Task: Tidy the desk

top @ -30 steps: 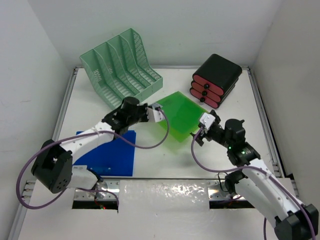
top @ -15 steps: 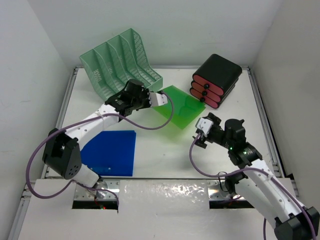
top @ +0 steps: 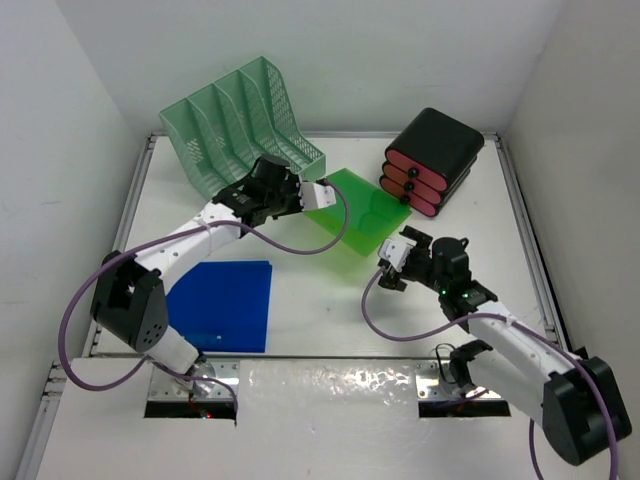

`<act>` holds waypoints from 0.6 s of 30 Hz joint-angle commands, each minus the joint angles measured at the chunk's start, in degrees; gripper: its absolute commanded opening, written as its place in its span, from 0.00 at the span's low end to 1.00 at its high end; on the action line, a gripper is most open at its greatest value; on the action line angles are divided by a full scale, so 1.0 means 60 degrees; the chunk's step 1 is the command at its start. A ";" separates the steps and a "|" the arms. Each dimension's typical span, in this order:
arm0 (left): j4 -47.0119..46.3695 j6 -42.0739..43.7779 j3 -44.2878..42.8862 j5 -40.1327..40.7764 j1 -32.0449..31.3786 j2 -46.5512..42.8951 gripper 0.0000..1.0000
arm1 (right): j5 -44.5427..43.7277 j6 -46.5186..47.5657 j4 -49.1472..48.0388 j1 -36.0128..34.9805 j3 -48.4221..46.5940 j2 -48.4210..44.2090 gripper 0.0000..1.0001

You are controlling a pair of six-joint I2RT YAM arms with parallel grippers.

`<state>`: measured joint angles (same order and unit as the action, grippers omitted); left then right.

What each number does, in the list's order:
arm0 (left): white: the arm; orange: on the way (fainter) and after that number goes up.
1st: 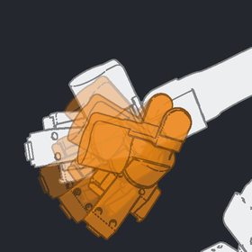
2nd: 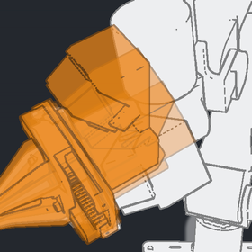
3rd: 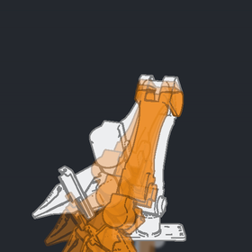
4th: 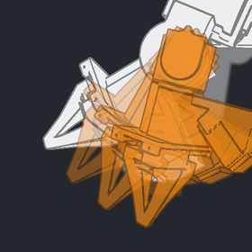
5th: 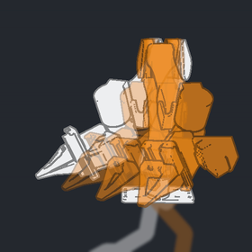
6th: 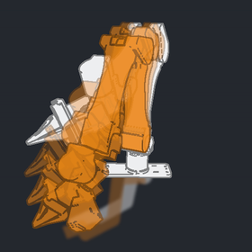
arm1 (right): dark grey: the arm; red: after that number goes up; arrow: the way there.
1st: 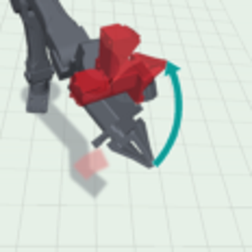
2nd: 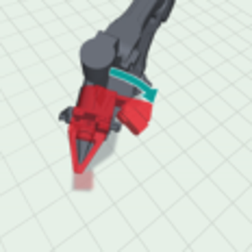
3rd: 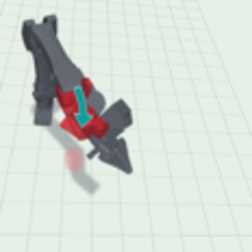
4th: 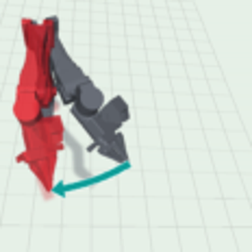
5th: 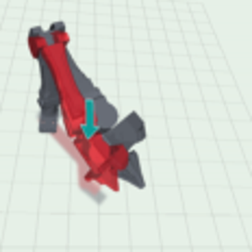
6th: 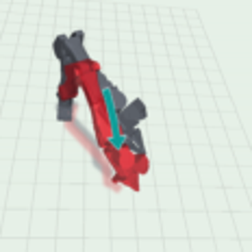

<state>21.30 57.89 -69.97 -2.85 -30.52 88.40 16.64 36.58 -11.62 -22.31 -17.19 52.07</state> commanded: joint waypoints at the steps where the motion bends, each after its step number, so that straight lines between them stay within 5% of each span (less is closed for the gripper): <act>1: -0.0225 -0.0200 -0.0335 -0.0140 0.0077 -0.0187 0.00 | -0.0226 0.0553 -0.1989 0.0011 -0.0123 0.0402 0.99; 13: -0.0152 -0.0185 -0.0408 -0.0286 0.0078 -0.0144 0.00 | 0.1005 0.0291 -0.3789 0.0319 -0.1324 0.3361 0.99; 18: -0.0093 -0.0258 -0.0510 -0.0359 0.0077 -0.0070 0.00 | 0.1706 -0.0557 -0.5036 0.0348 -0.1571 0.4049 0.91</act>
<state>22.15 57.93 -70.19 -3.07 -30.37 88.40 21.39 37.39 -33.41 -20.32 -23.16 75.00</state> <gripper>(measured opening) 0.005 0.925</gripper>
